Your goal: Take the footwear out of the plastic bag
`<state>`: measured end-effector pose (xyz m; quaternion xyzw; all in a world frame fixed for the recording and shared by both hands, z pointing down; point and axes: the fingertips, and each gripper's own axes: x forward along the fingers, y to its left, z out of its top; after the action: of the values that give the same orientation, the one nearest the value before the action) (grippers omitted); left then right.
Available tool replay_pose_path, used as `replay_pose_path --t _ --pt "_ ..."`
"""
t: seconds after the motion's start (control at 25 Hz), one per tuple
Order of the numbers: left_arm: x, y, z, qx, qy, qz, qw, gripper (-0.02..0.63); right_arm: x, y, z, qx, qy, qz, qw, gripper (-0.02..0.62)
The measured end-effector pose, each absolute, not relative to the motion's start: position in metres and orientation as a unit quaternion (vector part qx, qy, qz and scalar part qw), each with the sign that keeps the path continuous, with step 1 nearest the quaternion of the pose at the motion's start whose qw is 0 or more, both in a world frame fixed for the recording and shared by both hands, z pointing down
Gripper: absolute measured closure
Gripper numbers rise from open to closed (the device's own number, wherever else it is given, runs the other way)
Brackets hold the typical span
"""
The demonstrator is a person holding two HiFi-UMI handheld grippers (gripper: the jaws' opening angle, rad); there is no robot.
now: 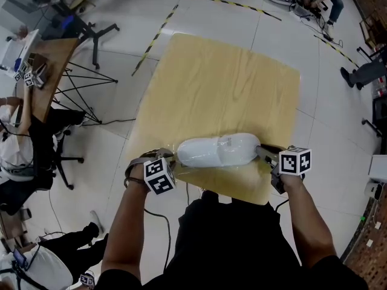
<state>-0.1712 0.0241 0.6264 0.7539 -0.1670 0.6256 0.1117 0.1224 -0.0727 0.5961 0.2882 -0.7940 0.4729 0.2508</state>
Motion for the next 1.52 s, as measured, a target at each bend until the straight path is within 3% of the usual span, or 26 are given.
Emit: replay_pose_path --t 1.4,1.52 --pt "-0.242 0.019 0.622 0.705 -0.199 0.675 0.087 0.547 0.131 -0.078 0.599 0.297 -0.791 0.464 0.267 0.520" --pt "-0.242 0.021 0.620 0.713 -0.197 0.665 0.102 0.492 0.131 -0.078 0.600 0.299 -0.790 0.463 0.268 0.520"
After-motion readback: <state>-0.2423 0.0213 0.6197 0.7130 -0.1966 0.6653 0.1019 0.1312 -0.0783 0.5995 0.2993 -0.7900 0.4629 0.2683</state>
